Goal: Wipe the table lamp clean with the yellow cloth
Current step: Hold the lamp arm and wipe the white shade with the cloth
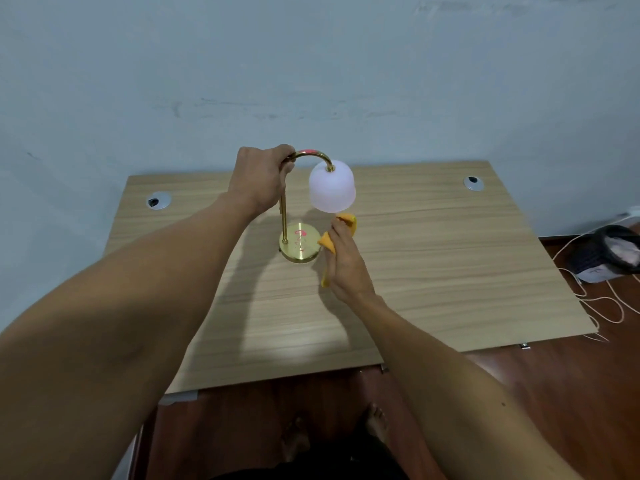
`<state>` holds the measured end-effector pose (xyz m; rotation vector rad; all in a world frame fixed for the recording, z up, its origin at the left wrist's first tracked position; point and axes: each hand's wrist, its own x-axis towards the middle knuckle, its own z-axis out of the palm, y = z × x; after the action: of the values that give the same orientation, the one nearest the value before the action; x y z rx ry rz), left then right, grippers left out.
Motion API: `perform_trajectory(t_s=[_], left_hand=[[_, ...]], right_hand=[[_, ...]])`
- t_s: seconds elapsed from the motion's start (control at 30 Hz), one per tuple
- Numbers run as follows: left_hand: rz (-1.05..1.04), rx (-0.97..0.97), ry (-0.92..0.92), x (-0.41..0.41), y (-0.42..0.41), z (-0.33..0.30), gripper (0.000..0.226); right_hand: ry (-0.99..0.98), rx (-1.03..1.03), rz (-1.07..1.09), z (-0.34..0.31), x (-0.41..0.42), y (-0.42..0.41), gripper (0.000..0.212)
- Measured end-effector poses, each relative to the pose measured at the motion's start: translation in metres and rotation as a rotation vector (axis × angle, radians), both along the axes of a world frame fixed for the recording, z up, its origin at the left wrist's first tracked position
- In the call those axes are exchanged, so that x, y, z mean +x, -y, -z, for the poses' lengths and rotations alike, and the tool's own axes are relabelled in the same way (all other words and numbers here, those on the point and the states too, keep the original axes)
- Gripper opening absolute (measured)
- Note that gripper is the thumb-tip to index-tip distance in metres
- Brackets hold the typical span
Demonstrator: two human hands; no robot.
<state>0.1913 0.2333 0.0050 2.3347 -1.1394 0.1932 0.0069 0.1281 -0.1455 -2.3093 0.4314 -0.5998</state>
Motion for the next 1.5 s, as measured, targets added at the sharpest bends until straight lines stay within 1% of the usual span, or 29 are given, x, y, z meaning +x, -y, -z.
perform_trajectory(t_s=[0.07,0.1,0.2,0.23,0.27,0.33,0.37,0.4,0.43,0.5,0.57,0.63,0.73,0.83,0.93,1.0,1.03,1.07,1.1,1.17,1.2,1.23,1.27,1.3,1.37,1.4,1.43,1.5], left_hand=[[-0.003,0.005,-0.002,0.0,-0.001,0.0,0.019],[-0.006,0.007,-0.006,0.0,-0.001,-0.001,0.02],[-0.012,0.019,-0.011,0.0,0.0,-0.001,0.02],[-0.015,0.018,-0.015,0.0,0.0,-0.001,0.02],[-0.019,0.014,-0.022,0.0,0.0,-0.001,0.02],[-0.025,0.007,-0.034,0.0,0.0,-0.001,0.019],[-0.027,0.005,-0.036,0.0,0.0,0.0,0.019],[-0.028,0.006,-0.034,0.0,0.0,0.0,0.019],[-0.03,0.009,-0.032,0.0,0.0,0.0,0.019],[-0.035,0.009,-0.035,0.0,0.001,0.0,0.02],[-0.041,0.013,-0.034,0.0,0.001,0.0,0.02],[-0.048,0.021,-0.02,0.0,0.001,0.002,0.02],[-0.064,0.032,0.028,0.001,0.004,0.003,0.02],[-0.085,0.055,0.059,0.002,0.006,0.004,0.021],[-0.074,0.05,0.045,0.003,0.006,0.004,0.02],[-0.064,0.036,0.035,0.003,0.006,0.005,0.02],[-0.062,0.033,0.033,0.003,0.005,0.005,0.02],[-0.063,0.031,0.029,0.004,0.005,0.005,0.02],[-0.066,0.03,0.024,0.004,0.005,0.005,0.02],[-0.072,0.027,0.022,0.005,0.004,0.005,0.02],[-0.072,0.028,0.024,0.005,0.004,0.006,0.02],[-0.071,0.03,0.028,0.005,0.004,0.006,0.02],[-0.072,0.032,0.031,0.004,0.004,0.007,0.02],[-0.077,0.032,0.033,0.004,0.004,0.008,0.02],[-0.081,0.03,0.033,0.004,0.005,0.008,0.021],[-0.08,0.027,0.031,0.004,0.005,0.008,0.021],[-0.08,0.023,0.028,0.004,0.005,0.007,0.021],[-0.079,0.033,0.023,0.004,0.003,0.006,0.021]], right_hand=[[-0.005,0.312,0.242,-0.007,-0.002,0.003,0.019],[-0.025,0.449,0.376,-0.013,0.001,0.009,0.021],[-0.044,0.816,0.705,-0.039,0.013,0.036,0.046],[0.004,0.896,0.768,-0.052,0.017,0.045,0.052],[0.089,0.931,0.8,-0.066,0.024,0.051,0.054],[0.275,0.889,0.759,-0.094,0.04,0.058,0.051],[0.329,0.843,0.697,-0.107,0.048,0.06,0.048],[0.343,0.798,0.617,-0.117,0.057,0.06,0.045],[0.316,0.755,0.529,-0.123,0.064,0.058,0.043],[0.196,0.676,0.375,-0.124,0.072,0.05,0.042],[0.148,0.591,0.29,-0.111,0.072,0.037,0.045],[0.179,0.476,0.262,-0.089,0.069,0.019,0.044],[0.235,0.327,0.247,-0.059,0.061,-0.007,0.053],[0.245,0.232,0.206,-0.035,0.052,-0.024,0.059],[0.184,0.211,0.177,-0.015,0.039,-0.037,0.057],[0.113,0.257,0.191,-0.008,0.031,-0.042,0.051],[0.063,0.311,0.22,-0.008,0.028,-0.043,0.044],[0.014,0.413,0.283,-0.009,0.028,-0.041,0.036],[-0.006,0.578,0.384,-0.012,0.028,-0.036,0.032],[0.05,0.978,0.636,-0.025,0.029,-0.022,0.036],[0.118,1.127,0.735,-0.034,0.029,-0.015,0.038],[0.22,1.194,0.796,-0.044,0.03,-0.009,0.039],[0.331,1.164,0.822,-0.054,0.033,-0.004,0.04],[0.423,1.059,0.818,-0.066,0.037,-0.001,0.04],[0.498,0.785,0.73,-0.089,0.047,-0.002,0.037],[0.481,0.663,0.642,-0.096,0.055,-0.003,0.036],[0.421,0.54,0.542,-0.1,0.062,-0.003,0.035],[0.188,0.276,0.371,-0.099,0.075,-0.001,0.04]])
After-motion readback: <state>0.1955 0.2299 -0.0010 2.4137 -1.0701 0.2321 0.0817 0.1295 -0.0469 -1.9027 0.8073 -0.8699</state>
